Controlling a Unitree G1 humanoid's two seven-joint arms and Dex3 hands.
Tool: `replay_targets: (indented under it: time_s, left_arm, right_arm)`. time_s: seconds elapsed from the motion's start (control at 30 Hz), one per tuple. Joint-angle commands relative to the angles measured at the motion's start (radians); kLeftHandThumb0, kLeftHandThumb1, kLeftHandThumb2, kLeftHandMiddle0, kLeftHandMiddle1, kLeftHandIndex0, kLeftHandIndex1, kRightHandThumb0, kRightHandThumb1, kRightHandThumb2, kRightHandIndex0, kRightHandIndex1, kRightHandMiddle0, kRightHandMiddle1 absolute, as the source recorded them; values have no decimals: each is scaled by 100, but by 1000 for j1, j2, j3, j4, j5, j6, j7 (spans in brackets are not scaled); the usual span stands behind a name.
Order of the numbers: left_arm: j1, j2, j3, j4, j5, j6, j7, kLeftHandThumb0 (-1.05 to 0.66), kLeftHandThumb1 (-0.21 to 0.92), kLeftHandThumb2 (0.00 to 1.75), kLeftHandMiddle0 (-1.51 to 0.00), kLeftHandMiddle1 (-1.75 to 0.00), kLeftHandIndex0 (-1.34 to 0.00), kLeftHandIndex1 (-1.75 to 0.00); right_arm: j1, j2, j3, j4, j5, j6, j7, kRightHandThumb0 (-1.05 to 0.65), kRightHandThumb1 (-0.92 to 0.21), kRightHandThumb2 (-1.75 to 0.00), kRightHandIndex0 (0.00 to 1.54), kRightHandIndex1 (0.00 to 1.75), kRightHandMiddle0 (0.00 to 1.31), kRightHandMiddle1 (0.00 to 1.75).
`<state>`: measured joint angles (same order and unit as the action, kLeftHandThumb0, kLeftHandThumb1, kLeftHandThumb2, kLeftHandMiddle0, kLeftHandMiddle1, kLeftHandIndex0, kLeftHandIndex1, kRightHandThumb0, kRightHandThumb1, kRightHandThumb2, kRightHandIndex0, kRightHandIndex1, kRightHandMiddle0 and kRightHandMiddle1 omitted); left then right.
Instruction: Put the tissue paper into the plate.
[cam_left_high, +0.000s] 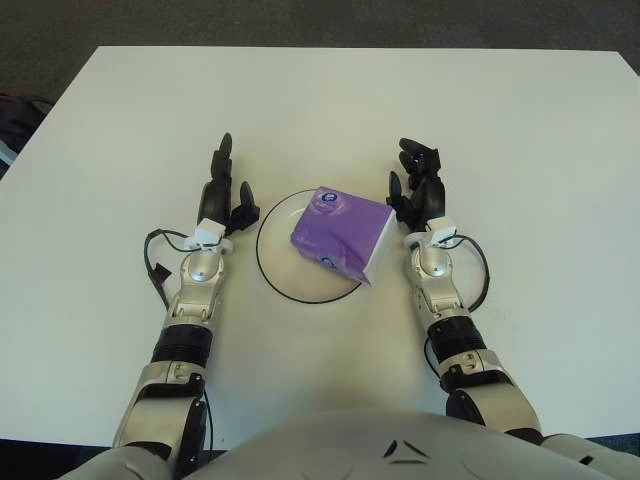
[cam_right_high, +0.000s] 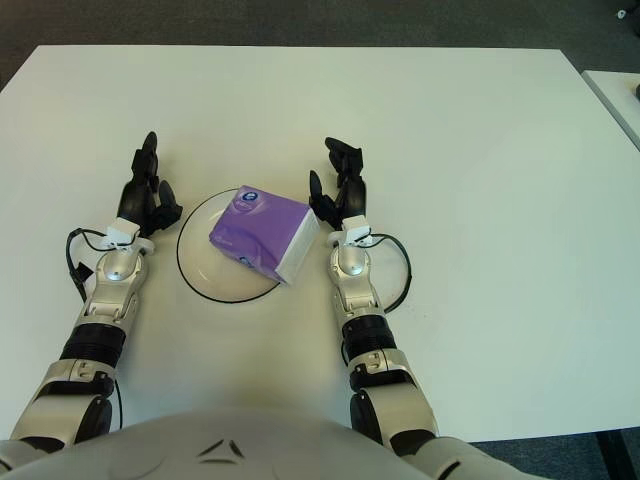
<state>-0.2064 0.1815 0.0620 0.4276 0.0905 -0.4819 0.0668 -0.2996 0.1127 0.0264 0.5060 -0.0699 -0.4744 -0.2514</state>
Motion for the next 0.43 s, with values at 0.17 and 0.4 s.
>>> replay_targets:
  time_s: [0.17,0.4]
  left_arm:
    - [136,-24,-25,154,48,-6,39,-88,92,100,-5,-1,0,-15]
    - [140,-29,-28,163,53,-35,55,-88,92,99,-5,-1,0,-13]
  right_arm:
    - [203,-25,-22,169,-9,70,-5,-57,-83,-65,19,63,0,100]
    - [205,-20,-27,165,-6,50,-14,-55,-84,-66,20,63,0,97]
